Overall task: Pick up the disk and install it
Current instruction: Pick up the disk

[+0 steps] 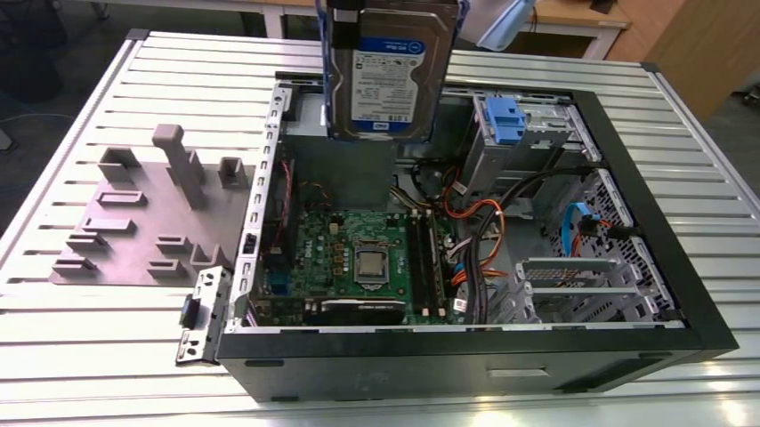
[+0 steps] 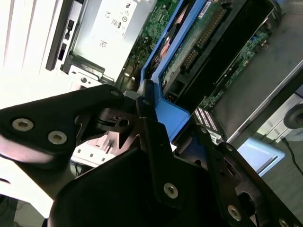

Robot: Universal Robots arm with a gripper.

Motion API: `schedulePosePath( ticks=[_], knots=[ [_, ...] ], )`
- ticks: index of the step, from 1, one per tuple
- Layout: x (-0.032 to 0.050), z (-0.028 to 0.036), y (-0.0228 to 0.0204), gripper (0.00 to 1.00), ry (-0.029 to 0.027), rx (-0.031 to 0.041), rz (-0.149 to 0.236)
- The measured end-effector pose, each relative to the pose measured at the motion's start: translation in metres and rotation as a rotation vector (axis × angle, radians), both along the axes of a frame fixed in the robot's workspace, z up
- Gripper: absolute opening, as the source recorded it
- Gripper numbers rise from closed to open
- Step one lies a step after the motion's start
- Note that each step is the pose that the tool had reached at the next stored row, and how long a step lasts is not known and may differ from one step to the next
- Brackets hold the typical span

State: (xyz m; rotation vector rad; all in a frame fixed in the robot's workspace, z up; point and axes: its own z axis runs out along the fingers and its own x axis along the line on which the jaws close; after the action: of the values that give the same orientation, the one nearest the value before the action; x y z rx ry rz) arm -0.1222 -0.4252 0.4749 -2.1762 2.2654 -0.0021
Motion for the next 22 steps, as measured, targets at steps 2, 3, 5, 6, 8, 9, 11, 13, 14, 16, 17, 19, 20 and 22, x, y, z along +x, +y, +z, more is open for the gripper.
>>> schedulePosePath(
  ticks=[2,3,5,6,8,9,11,13,14,16,17,19,20,22],
  knots=[
    [0.0047,-0.0009,-0.0004,0.37,-0.0002,0.0002,0.0],
    [0.0072,-0.0013,-0.0007,0.37,-0.0001,0.0001,0.0],
    [0.0123,-0.0021,-0.001,0.37,-0.0001,0.0001,0.0],
    [0.0141,-0.0024,-0.0012,0.37,-0.0001,0.0,0.0],
    [0.0179,-0.003,-0.0014,0.37,-0.0002,0.0001,0.0],
    [0.02,-0.0032,-0.0015,0.37,-0.0002,0.0001,0.0],
    [0.0238,-0.0038,-0.0017,0.37,-0.0002,0.0002,0.0],
    [0.0261,-0.0042,-0.002,0.37,-0.0003,0.0002,0.0],
    [0.0266,-0.0042,-0.0019,0.37,-0.0003,0.0001,0.0],
    [0.0273,-0.0044,-0.0019,0.37,-0.0003,0.0,0.0],
    [0.0274,-0.0044,-0.0019,0.37,-0.0004,-0.0001,0.0],
    [0.0275,-0.0045,-0.0019,0.37,-0.0004,-0.0033,0.0],
    [0.0275,-0.0045,-0.0019,0.37,-0.0004,-0.0033,0.0],
    [0.0275,-0.0045,-0.0019,0.37,-0.0004,-0.0034,0.0]
  ],
)
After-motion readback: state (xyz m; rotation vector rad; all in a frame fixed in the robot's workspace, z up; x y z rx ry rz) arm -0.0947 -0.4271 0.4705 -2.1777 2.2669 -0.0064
